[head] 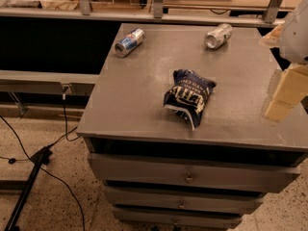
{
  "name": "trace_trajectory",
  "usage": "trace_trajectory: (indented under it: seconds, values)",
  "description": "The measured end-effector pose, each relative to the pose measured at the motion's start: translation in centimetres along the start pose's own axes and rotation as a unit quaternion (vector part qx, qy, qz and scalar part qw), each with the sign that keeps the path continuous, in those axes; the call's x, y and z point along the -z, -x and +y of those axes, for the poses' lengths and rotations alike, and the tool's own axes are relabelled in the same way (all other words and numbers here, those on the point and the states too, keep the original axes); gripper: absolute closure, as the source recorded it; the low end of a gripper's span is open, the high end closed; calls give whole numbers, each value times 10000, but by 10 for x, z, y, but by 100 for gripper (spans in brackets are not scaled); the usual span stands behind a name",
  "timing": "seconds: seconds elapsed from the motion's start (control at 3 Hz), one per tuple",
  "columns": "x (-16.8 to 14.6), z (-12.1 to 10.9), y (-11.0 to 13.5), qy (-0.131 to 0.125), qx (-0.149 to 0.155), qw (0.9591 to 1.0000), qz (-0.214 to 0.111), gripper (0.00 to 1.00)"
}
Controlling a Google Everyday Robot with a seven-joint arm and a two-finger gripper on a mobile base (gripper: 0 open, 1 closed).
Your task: Move blue chip bag near redbull can
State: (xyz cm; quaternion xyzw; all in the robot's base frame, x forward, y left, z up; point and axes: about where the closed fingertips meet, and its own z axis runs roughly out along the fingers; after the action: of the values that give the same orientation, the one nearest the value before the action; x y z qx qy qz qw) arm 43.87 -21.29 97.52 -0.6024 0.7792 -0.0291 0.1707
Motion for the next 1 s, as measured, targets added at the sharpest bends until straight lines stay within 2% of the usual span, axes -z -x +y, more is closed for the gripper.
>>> trace_trajectory:
  seconds: [0.33, 0.67, 1.0]
  values:
    - [-36, -2, 33, 266, 101, 9982, -523, 0]
    - [-105, -3, 90, 689, 354, 9924, -951, 0]
    - [-144, -7, 118, 840, 421, 9892, -1125, 2]
